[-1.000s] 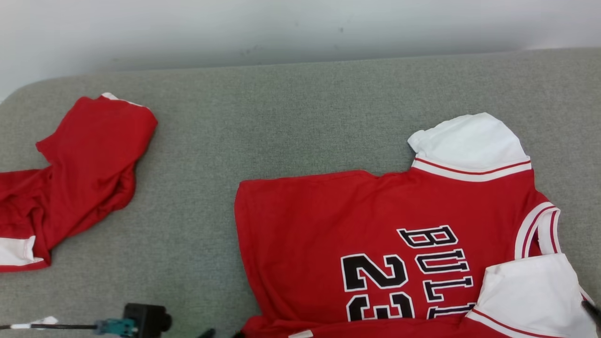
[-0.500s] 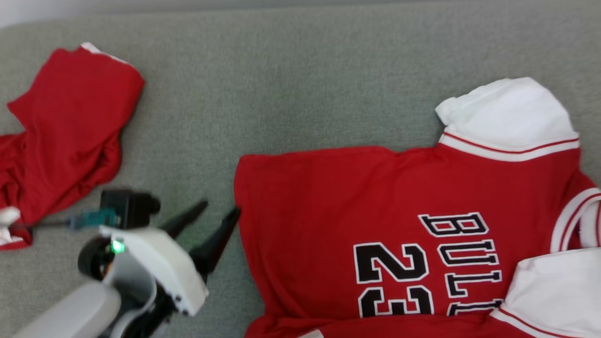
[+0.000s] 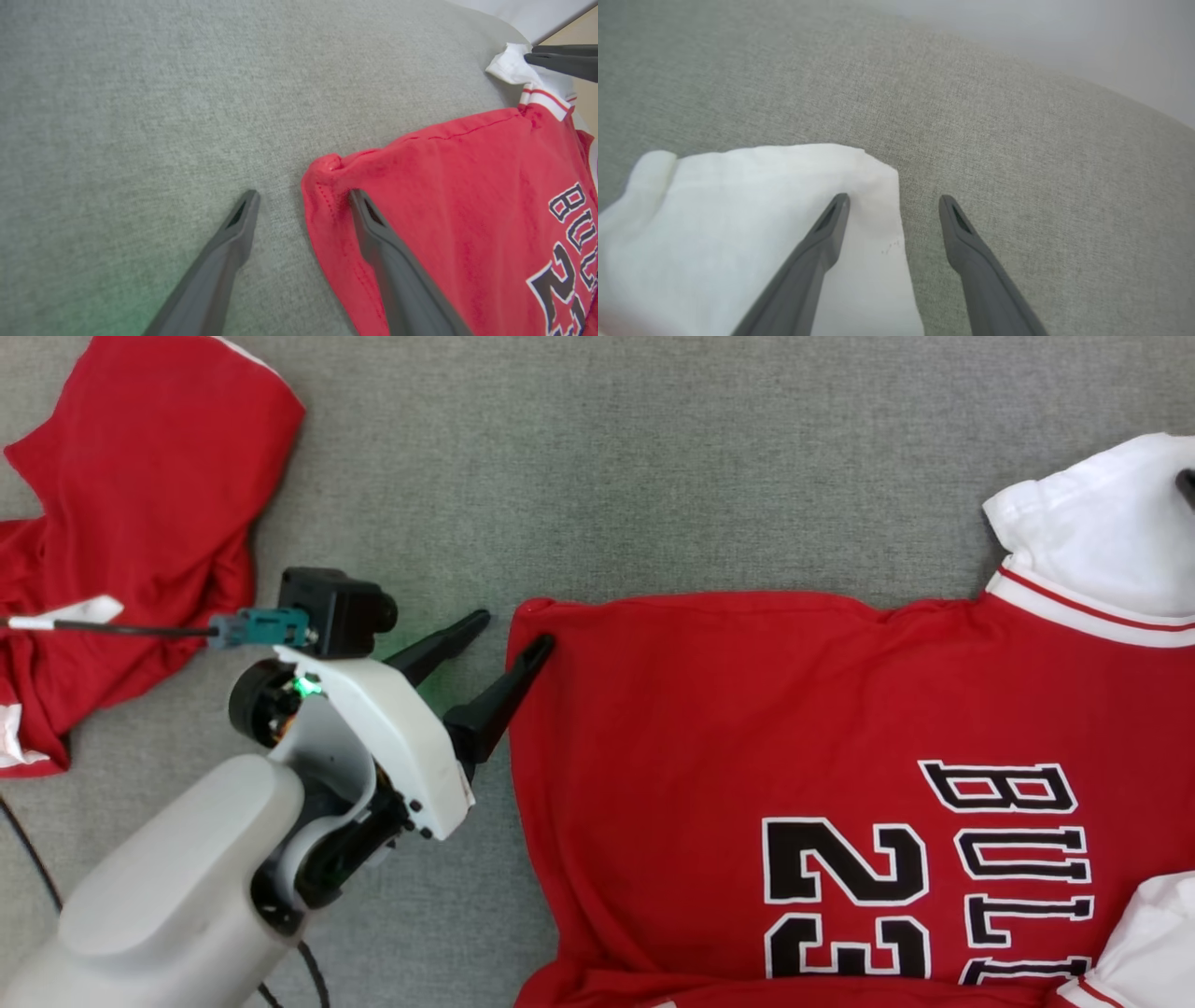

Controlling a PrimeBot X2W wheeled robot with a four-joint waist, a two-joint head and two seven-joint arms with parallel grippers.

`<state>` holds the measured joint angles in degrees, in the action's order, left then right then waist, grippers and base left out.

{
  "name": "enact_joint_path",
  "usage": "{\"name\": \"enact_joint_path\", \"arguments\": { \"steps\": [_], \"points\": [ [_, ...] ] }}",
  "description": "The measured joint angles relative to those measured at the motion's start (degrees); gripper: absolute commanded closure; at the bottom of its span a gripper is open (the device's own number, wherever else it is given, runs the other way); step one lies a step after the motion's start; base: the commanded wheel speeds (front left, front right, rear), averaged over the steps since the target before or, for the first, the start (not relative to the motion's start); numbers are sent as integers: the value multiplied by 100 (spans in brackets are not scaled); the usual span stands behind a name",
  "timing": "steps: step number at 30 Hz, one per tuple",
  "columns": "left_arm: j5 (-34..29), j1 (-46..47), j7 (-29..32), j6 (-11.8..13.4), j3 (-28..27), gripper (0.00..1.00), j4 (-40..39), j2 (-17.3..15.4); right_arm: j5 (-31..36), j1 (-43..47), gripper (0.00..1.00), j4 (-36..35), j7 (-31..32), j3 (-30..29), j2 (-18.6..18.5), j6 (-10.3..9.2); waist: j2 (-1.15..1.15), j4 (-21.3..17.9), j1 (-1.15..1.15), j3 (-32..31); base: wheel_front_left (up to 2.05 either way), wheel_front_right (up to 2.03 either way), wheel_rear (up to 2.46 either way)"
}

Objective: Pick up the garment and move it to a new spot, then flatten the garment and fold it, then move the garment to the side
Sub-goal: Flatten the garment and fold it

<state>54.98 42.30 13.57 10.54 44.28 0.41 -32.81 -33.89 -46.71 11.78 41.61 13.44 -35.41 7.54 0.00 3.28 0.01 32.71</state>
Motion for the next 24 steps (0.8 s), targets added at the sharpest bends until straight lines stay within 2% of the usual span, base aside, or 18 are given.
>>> {"name": "enact_joint_path", "arguments": {
  "steps": [4,9,24],
  "points": [
    [-11,126,20,-101,44,0,188,92,-108,-53,0,271,147,162,60,0,0,18,0,11,0,0,0],
    [-4,191,37,-171,66,0,310,113,-321,-50,0,290,186,293,74,0,0,7,0,-7,0,0,0],
    [3,366,152,-354,185,0,580,223,-463,-190,0,485,-221,827,45,-9,0,74,-1,-16,0,0,0]
  ]
}}
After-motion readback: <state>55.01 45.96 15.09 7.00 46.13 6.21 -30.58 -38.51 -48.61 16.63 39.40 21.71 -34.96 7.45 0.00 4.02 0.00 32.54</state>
